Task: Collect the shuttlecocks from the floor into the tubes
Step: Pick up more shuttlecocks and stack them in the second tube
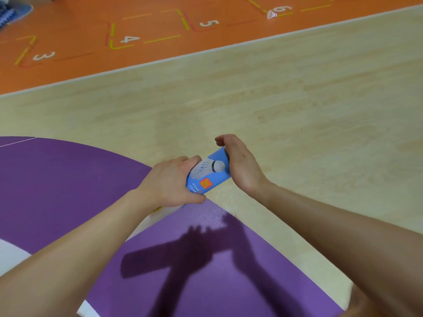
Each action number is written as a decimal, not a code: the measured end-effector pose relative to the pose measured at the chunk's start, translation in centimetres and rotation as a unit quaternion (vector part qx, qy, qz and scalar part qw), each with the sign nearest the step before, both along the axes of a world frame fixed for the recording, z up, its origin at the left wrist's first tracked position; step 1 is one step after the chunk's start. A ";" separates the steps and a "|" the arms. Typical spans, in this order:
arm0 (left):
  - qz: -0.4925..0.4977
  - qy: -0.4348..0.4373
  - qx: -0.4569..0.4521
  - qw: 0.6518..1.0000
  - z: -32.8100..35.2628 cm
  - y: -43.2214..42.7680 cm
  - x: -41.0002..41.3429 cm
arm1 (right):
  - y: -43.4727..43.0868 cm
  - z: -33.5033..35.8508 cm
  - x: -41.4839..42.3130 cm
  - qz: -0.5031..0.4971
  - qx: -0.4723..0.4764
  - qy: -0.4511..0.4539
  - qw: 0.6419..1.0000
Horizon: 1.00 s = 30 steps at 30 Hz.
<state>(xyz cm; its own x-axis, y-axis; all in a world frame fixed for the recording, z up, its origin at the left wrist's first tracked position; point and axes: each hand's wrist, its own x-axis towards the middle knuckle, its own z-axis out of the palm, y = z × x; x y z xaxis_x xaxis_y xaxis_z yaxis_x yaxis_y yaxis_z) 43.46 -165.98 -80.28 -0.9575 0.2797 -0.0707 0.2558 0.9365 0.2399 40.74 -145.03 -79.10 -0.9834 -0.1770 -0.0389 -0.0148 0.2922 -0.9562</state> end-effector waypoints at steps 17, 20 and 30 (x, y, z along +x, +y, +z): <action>-0.010 -0.025 0.062 0.998 0.1 -2.4 0.7 | -0.6 0.0 0.9 0.052 -0.026 -0.120 0.991; -0.003 -0.007 0.050 0.999 0.4 -2.2 0.5 | -1.5 0.4 0.1 -0.005 -0.066 -0.148 0.987; 0.004 -0.003 -0.018 1.000 0.8 -5.0 1.0 | -4.6 -0.8 -0.7 0.083 -0.032 -0.147 0.985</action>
<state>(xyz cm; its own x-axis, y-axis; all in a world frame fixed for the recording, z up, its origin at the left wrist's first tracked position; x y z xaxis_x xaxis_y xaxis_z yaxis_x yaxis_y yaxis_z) 44.49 -170.94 -79.50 -0.9593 0.2690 -0.0858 0.2470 0.9467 0.2066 40.08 -149.66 -79.85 -0.8886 -0.3454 -0.3018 0.2234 0.2487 -0.9424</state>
